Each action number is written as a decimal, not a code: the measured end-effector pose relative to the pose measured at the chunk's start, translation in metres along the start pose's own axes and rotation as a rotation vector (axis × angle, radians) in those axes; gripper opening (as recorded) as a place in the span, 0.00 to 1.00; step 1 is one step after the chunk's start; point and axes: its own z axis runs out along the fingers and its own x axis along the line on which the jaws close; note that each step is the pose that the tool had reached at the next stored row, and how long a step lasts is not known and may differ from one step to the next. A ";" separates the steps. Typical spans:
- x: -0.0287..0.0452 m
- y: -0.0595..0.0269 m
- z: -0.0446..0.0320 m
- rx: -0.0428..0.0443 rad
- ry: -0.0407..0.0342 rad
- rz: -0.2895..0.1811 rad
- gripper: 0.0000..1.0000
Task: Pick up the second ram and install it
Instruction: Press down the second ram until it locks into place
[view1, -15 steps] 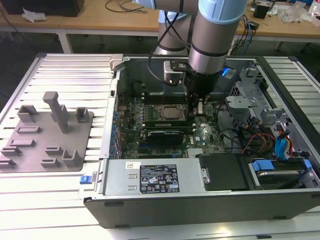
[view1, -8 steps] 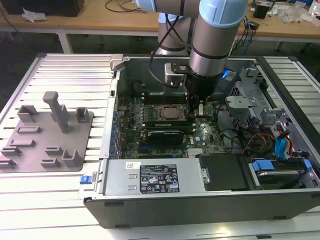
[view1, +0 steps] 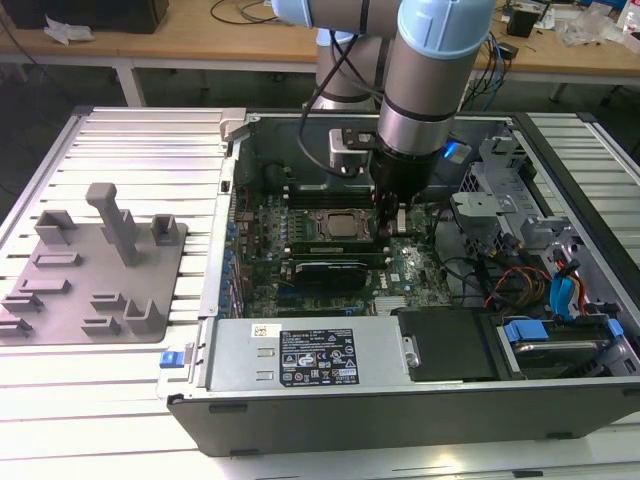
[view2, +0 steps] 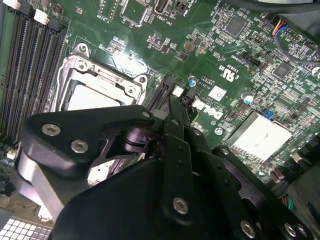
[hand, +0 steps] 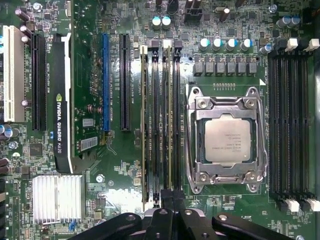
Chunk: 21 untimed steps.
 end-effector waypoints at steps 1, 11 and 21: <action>0.0000 0.0000 0.0001 -0.0002 0.0000 0.000 0.08; -0.0004 0.0004 -0.0253 0.0000 -0.0003 0.000 0.08; -0.0004 0.0133 -0.0336 0.0006 -0.0004 0.000 0.08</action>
